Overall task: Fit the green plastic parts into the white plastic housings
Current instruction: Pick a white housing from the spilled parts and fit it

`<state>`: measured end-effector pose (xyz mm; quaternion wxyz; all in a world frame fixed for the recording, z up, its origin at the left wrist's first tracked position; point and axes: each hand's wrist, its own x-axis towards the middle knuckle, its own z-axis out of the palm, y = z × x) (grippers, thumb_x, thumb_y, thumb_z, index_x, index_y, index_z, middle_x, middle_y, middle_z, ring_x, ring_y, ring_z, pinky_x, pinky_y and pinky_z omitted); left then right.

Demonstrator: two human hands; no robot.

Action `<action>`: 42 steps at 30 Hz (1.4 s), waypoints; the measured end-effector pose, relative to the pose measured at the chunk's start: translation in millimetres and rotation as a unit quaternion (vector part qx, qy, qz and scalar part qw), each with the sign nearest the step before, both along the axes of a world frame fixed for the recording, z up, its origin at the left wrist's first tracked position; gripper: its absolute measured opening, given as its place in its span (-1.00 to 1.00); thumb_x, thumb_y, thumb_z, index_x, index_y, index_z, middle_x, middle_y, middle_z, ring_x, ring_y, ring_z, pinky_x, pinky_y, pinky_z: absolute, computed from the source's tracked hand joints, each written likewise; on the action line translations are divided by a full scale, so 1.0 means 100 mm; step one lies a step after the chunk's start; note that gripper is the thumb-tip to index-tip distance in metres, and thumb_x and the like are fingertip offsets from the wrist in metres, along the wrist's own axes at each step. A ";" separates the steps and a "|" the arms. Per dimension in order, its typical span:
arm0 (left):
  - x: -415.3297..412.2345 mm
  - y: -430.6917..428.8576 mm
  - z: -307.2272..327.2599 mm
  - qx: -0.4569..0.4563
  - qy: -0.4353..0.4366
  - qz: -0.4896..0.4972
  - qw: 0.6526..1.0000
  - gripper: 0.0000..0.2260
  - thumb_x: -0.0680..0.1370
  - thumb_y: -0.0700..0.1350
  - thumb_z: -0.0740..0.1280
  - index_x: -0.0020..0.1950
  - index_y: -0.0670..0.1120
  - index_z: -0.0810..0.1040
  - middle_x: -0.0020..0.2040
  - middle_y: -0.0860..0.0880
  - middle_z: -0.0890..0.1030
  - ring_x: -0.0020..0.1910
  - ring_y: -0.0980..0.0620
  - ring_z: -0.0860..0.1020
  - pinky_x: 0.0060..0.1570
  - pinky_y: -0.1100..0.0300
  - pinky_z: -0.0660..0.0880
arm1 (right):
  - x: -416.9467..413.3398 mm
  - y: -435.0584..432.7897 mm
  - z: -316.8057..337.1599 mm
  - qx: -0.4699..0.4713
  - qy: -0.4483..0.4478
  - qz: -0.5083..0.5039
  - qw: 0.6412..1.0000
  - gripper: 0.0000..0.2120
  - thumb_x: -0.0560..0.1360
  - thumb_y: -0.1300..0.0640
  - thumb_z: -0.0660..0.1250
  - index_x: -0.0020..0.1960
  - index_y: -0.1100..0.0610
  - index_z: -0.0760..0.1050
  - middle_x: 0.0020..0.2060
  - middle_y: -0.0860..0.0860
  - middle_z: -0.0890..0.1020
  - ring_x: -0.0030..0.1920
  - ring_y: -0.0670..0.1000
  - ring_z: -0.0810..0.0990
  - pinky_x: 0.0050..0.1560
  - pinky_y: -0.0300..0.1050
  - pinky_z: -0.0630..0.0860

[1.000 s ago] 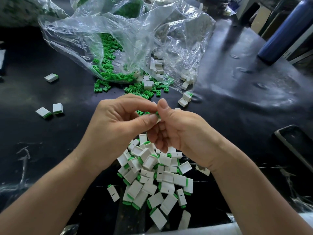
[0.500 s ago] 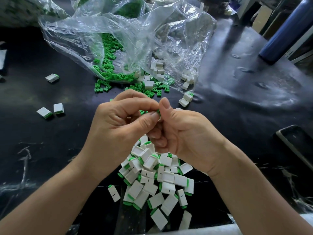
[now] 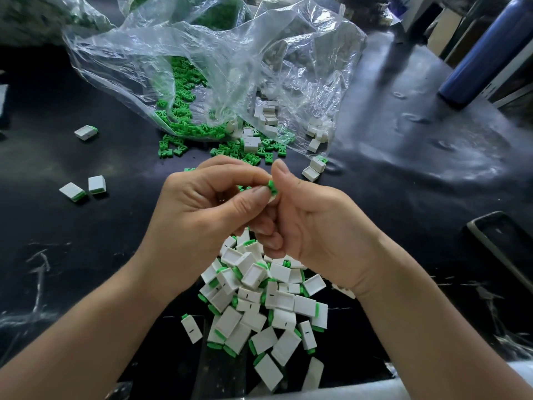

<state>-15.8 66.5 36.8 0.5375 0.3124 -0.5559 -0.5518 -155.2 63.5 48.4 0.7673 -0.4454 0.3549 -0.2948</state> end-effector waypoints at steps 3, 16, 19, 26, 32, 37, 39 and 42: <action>0.03 -0.02 0.01 0.035 -0.011 -0.008 0.999 -0.85 0.34 -0.26 0.34 -0.13 -0.19 0.64 -0.21 -0.07 0.61 -0.44 -0.02 0.58 -0.43 0.30 0.46 | -0.02 -0.02 -0.01 -0.003 0.012 -0.002 1.000 -0.61 0.38 -0.20 0.07 -0.29 0.10 0.43 -0.50 -0.10 0.47 -0.46 -0.11 0.30 -0.36 -0.22 0.21; 0.05 -0.03 0.05 0.058 -0.066 -0.025 0.996 -0.83 0.33 -0.26 0.27 -0.25 -0.13 0.66 -0.38 -0.20 0.61 -0.47 -0.04 0.56 -0.45 0.23 0.32 | 0.00 -0.02 -0.06 -0.101 0.125 -0.016 0.987 -0.42 0.44 -0.22 0.13 0.01 0.33 0.47 -0.27 0.14 0.44 -0.39 -0.05 0.33 -0.39 -0.24 0.28; 0.06 -0.03 0.07 0.063 -0.063 -0.036 0.995 -0.81 0.32 -0.27 0.27 -0.30 -0.10 0.67 -0.39 -0.16 0.62 -0.49 0.01 0.54 -0.45 0.28 0.35 | 0.03 0.01 -0.07 -0.137 0.159 -0.022 0.977 -0.41 0.40 -0.20 0.05 -0.06 0.32 0.49 -0.22 0.16 0.47 -0.37 -0.05 0.33 -0.36 -0.22 0.28; 0.04 -0.03 0.05 0.083 -0.054 -0.013 0.995 -0.84 0.29 -0.27 0.29 -0.33 -0.14 0.67 -0.37 -0.12 0.62 -0.46 -0.05 0.55 -0.44 0.26 0.36 | 0.09 0.04 -0.08 -0.169 0.137 -0.060 0.974 -0.63 0.37 -0.16 0.04 -0.30 0.08 0.45 -0.52 -0.17 0.49 -0.49 -0.21 0.32 -0.45 -0.38 0.27; 0.01 -0.04 0.03 0.112 -0.040 0.011 0.993 -0.85 0.26 -0.28 0.30 -0.37 -0.13 0.67 -0.33 -0.02 0.64 -0.44 0.07 0.51 -0.46 0.31 0.38 | 0.12 0.06 -0.08 -0.162 0.093 -0.073 0.980 -0.67 0.41 -0.11 0.06 -0.37 -0.02 0.49 -0.54 -0.16 0.48 -0.52 -0.23 0.38 -0.46 -0.45 0.26; 0.00 -0.02 0.02 0.126 -0.036 0.021 0.991 -0.86 0.24 -0.28 0.31 -0.39 -0.13 0.66 -0.31 -0.01 0.63 -0.41 0.07 0.47 -0.44 0.30 0.38 | 0.12 0.05 -0.10 -0.169 0.133 -0.077 0.974 -0.63 0.57 0.00 0.03 -0.32 0.07 0.43 -0.56 -0.20 0.47 -0.52 -0.26 0.38 -0.43 -0.48 0.27; -0.01 -0.02 0.02 0.130 -0.034 0.022 0.991 -0.85 0.23 -0.28 0.31 -0.41 -0.11 0.66 -0.30 -0.01 0.63 -0.41 0.06 0.46 -0.45 0.30 0.38 | 0.12 0.05 -0.11 -0.170 0.143 -0.079 0.972 -0.63 0.59 0.03 0.02 -0.32 0.08 0.41 -0.58 -0.21 0.46 -0.52 -0.27 0.39 -0.43 -0.49 0.27; 0.00 -0.02 0.01 0.134 -0.033 0.023 0.990 -0.86 0.22 -0.28 0.32 -0.41 -0.11 0.66 -0.30 -0.02 0.64 -0.41 0.06 0.45 -0.45 0.31 0.39 | 0.13 0.05 -0.12 -0.179 0.159 -0.079 0.968 -0.63 0.60 0.03 0.02 -0.30 0.08 0.41 -0.58 -0.23 0.46 -0.51 -0.29 0.41 -0.42 -0.49 0.27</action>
